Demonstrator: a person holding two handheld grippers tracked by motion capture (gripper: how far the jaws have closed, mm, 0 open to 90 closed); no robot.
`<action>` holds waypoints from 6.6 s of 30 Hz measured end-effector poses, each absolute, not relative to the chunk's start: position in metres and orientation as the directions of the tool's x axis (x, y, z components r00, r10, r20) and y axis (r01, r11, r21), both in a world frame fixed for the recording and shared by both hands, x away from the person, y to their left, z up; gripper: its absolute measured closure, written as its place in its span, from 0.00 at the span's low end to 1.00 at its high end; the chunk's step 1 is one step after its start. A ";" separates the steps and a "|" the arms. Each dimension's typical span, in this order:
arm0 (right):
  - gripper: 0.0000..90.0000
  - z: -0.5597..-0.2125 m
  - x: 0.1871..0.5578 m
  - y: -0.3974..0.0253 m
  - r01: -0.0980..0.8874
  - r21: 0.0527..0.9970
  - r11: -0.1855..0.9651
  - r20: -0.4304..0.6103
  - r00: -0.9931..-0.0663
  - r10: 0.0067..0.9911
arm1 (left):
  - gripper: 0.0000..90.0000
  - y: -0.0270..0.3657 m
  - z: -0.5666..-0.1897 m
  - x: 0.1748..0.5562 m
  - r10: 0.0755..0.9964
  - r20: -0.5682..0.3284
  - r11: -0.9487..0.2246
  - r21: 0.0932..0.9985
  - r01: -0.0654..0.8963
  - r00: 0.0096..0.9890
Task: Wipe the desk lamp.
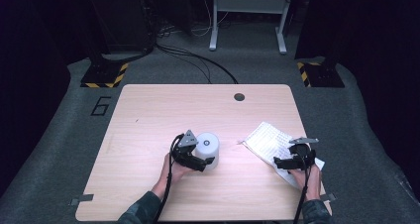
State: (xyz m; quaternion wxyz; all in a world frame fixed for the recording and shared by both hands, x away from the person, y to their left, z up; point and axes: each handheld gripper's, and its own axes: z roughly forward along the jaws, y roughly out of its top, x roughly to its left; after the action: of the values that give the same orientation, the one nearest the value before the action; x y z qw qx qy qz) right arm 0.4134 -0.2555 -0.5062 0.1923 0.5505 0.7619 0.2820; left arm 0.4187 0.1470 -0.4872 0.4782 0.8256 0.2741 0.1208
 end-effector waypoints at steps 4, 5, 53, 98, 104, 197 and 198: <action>0.00 -0.509 0.415 -0.253 0.744 0.627 0.230 0.022 -0.312 0.950 | 0.08 0.146 -0.490 0.418 0.563 -0.064 -0.399 0.852 0.339 0.824; 0.00 -0.509 0.415 -0.252 0.742 0.628 0.234 0.020 -0.316 0.949 | 0.08 0.146 -0.491 0.418 0.563 -0.065 -0.396 0.854 0.339 0.824; 0.92 -0.500 0.394 -0.244 0.667 0.699 0.258 0.026 -0.385 0.923 | 0.09 0.152 -0.506 0.413 0.553 -0.046 -0.374 0.879 0.297 0.832; 0.92 -0.412 0.369 -0.162 0.384 0.834 0.397 0.011 -0.730 0.684 | 0.09 0.152 -0.506 0.413 0.552 -0.031 -0.384 0.877 0.287 0.833; 0.92 -0.404 0.373 -0.143 0.353 0.836 0.420 -0.007 -0.759 0.651 | 0.09 0.152 -0.506 0.413 0.551 -0.030 -0.385 0.877 0.286 0.834; 0.94 -0.403 0.404 -0.034 0.294 0.775 0.560 0.020 -0.896 0.444 | 0.10 0.151 -0.506 0.412 0.551 -0.018 -0.394 0.875 0.280 0.834; 0.94 -0.403 0.403 -0.036 0.296 0.777 0.555 0.021 -0.894 0.448 | 0.10 0.152 -0.506 0.413 0.543 -0.010 -0.411 0.869 0.276 0.840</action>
State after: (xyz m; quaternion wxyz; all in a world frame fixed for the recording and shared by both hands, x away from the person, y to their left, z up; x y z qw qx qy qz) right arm 0.4028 -0.0364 -0.4032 0.0900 0.2119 0.8772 0.4213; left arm 0.4126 0.1516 -0.5058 0.4830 0.8286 0.2472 0.1382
